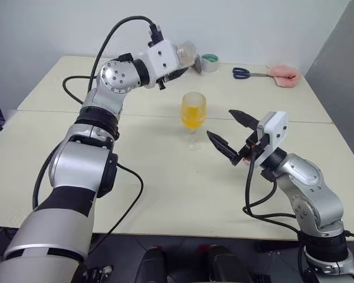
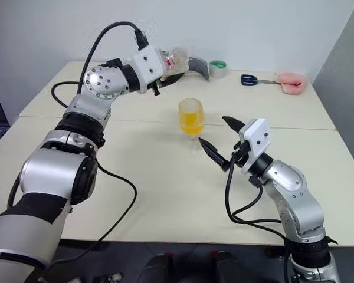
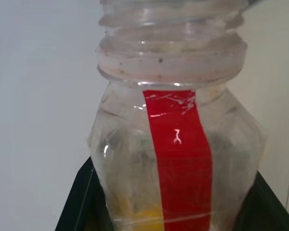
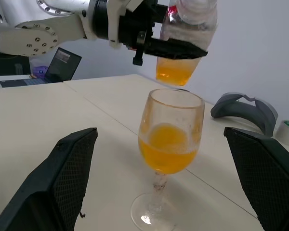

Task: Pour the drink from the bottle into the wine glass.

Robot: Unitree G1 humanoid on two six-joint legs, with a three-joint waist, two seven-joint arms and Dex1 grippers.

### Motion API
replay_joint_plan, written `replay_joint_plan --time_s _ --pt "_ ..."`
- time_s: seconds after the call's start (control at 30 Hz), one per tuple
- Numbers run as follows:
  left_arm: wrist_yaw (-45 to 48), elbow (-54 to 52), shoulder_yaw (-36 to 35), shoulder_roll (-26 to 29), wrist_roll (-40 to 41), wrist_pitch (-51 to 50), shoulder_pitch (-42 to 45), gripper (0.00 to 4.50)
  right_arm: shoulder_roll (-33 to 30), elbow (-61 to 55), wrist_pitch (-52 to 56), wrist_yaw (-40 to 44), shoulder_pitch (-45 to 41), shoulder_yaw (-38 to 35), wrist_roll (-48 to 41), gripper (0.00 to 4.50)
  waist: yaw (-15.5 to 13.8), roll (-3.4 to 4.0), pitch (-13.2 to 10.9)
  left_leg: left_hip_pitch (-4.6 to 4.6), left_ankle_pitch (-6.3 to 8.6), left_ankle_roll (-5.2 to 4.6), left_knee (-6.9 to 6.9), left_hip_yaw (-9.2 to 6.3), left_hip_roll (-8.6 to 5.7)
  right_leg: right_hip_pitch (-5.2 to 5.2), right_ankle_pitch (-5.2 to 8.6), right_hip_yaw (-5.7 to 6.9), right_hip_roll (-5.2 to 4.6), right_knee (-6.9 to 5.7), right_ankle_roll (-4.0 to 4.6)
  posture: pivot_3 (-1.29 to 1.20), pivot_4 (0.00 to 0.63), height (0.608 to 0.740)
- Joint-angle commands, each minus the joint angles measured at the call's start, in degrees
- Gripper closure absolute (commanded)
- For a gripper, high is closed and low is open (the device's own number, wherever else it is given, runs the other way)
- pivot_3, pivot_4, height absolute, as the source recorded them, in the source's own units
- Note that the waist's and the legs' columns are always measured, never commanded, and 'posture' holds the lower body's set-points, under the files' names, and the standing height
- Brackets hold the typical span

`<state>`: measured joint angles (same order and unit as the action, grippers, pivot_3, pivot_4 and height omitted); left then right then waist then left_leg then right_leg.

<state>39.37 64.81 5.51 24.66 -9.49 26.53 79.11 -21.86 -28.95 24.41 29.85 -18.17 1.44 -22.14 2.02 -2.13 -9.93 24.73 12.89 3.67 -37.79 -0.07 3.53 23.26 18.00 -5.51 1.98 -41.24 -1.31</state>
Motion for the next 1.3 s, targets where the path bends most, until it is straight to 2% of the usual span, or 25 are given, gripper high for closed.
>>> replay_joint_plan --time_s 0.03,0.27,0.43,0.6,0.8,1.3 --pt "-2.42 -8.11 -5.16 0.63 5.57 -8.79 -1.39 2.70 -0.41 -3.05 -0.01 0.86 0.02 -0.42 -1.88 0.00 0.04 0.01 0.00 0.00 0.00 0.00 -0.03 -0.01 0.00 0.00 0.00 0.00 0.00 -0.03 0.00 0.00 0.150 0.740" --pt "-13.89 -26.25 -14.30 2.15 11.50 -28.69 -14.88 2.70 -4.54 -4.64 0.66 6.58 2.03 -0.52 -5.56 0.00 0.26 0.03 0.02 -0.03 0.00 0.00 -0.14 -0.06 0.04 -0.04 0.00 0.01 0.00 -0.19 0.00 0.00 0.150 0.740" --pt "-17.10 -36.05 -18.09 2.40 14.81 -35.32 -25.55 2.70 -7.25 -5.06 -0.06 10.99 3.70 -0.15 -7.32 0.00 -0.01 0.03 0.02 -0.03 -0.01 0.01 -0.18 -0.14 0.04 -0.05 0.00 0.06 -0.01 -0.23 0.00 0.00 0.150 0.740" --pt "-15.10 -41.00 -18.76 0.44 18.45 -35.83 -32.59 2.70 -7.62 -3.34 -1.16 12.80 3.44 0.10 -6.93 0.00 -0.27 0.02 0.03 -0.03 -0.01 0.01 -0.25 -0.18 0.02 -0.10 -0.01 0.11 -0.01 -0.23 0.00 0.00 0.150 0.740" --pt "-12.67 -38.39 -18.51 -1.81 20.39 -32.24 -35.07 2.70 -6.19 -1.51 -0.18 11.35 2.20 -0.41 -7.06 0.00 -0.29 0.01 0.03 -0.03 -0.01 0.00 -0.28 -0.20 0.00 -0.13 -0.03 0.12 0.00 -0.23 -0.04 0.00 0.150 0.740" --pt "-11.73 -23.69 -18.55 -3.73 20.33 -22.90 -32.63 2.70 -6.47 -3.57 1.96 8.61 2.46 -1.01 -7.64 0.00 -0.25 0.00 0.04 -0.04 0.00 -0.01 -0.25 -0.20 -0.01 -0.13 -0.02 0.09 0.03 -0.22 -0.05 0.00 0.150 0.740"
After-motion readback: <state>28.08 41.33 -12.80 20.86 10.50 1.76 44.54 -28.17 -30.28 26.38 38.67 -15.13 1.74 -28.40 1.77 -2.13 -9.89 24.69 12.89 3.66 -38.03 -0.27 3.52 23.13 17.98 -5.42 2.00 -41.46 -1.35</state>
